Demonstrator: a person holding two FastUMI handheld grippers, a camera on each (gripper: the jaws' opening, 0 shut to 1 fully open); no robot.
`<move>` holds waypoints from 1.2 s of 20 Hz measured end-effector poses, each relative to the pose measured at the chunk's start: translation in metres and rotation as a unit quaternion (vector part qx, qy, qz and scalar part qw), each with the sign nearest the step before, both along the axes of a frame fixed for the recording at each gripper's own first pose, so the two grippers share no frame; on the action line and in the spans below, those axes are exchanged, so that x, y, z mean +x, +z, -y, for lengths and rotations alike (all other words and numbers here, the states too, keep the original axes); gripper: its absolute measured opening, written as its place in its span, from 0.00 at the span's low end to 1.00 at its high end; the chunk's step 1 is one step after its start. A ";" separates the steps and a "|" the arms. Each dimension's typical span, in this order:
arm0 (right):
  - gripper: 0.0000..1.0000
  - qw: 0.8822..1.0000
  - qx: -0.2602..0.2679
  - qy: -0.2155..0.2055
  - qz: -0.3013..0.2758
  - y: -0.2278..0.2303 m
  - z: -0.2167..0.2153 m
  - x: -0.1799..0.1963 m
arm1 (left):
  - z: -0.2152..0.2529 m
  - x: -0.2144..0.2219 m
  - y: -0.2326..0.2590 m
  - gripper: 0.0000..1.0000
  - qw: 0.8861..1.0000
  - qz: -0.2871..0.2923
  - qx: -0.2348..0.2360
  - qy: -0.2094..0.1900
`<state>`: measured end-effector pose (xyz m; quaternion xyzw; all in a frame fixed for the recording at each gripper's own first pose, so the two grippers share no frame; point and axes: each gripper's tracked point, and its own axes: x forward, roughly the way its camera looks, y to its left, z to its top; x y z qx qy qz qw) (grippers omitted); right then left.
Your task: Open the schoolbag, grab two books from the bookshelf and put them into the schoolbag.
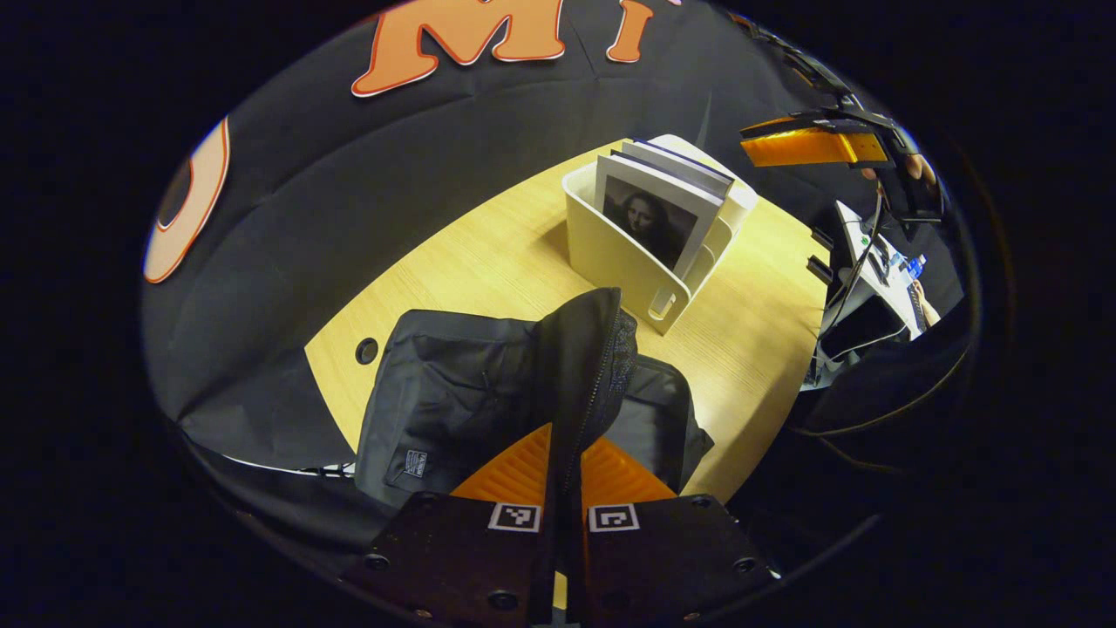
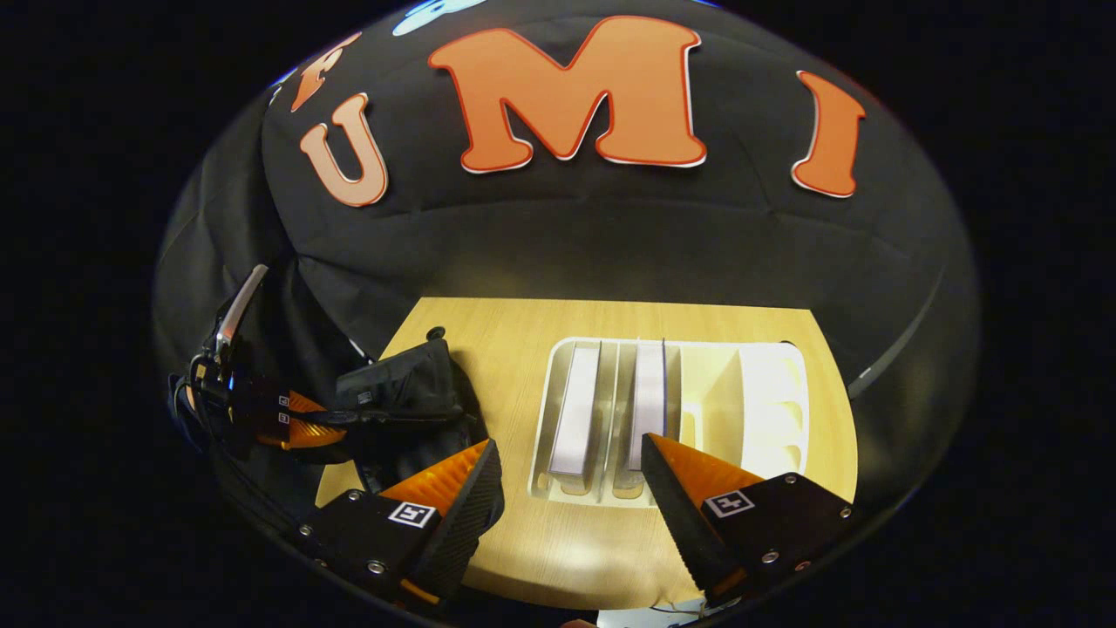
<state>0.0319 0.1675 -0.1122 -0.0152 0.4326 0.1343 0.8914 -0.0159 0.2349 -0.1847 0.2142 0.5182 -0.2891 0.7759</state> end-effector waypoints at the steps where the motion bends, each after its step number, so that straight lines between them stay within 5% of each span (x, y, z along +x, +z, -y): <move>1: 0.96 1.000 -0.001 0.008 -0.017 -0.005 -0.004 0.005 | 0.001 0.001 0.002 0.06 1.000 -0.004 0.001 0.000; 14: 0.91 0.981 -0.023 -0.017 -0.191 -0.094 -0.019 0.073 | -0.002 0.019 -0.003 0.06 0.999 -0.023 0.038 0.005; 16: 0.81 0.975 -0.039 -0.034 -0.217 -0.105 -0.015 0.071 | -0.001 0.020 -0.008 0.06 0.999 -0.029 0.037 0.010; 17: 0.58 0.973 -0.051 -0.041 -0.220 -0.113 -0.011 0.074 | -0.002 0.020 -0.010 0.06 0.999 -0.031 0.036 0.013; 18: 0.59 0.972 -0.058 -0.042 -0.226 -0.116 -0.010 0.073 | -0.004 0.020 -0.012 0.06 0.999 -0.032 0.036 0.018; 19: 0.40 0.969 -0.067 -0.046 -0.231 -0.121 -0.009 0.072 | -0.005 0.020 -0.013 0.06 0.999 -0.033 0.035 0.023; 20: 0.45 0.968 -0.070 -0.052 -0.236 -0.121 -0.010 0.071 | -0.005 0.020 -0.015 0.06 0.998 -0.034 0.035 0.026; 24: 0.35 0.964 -0.069 -0.066 -0.249 -0.121 -0.008 0.069 | -0.002 0.020 -0.017 0.06 0.998 -0.038 0.035 0.028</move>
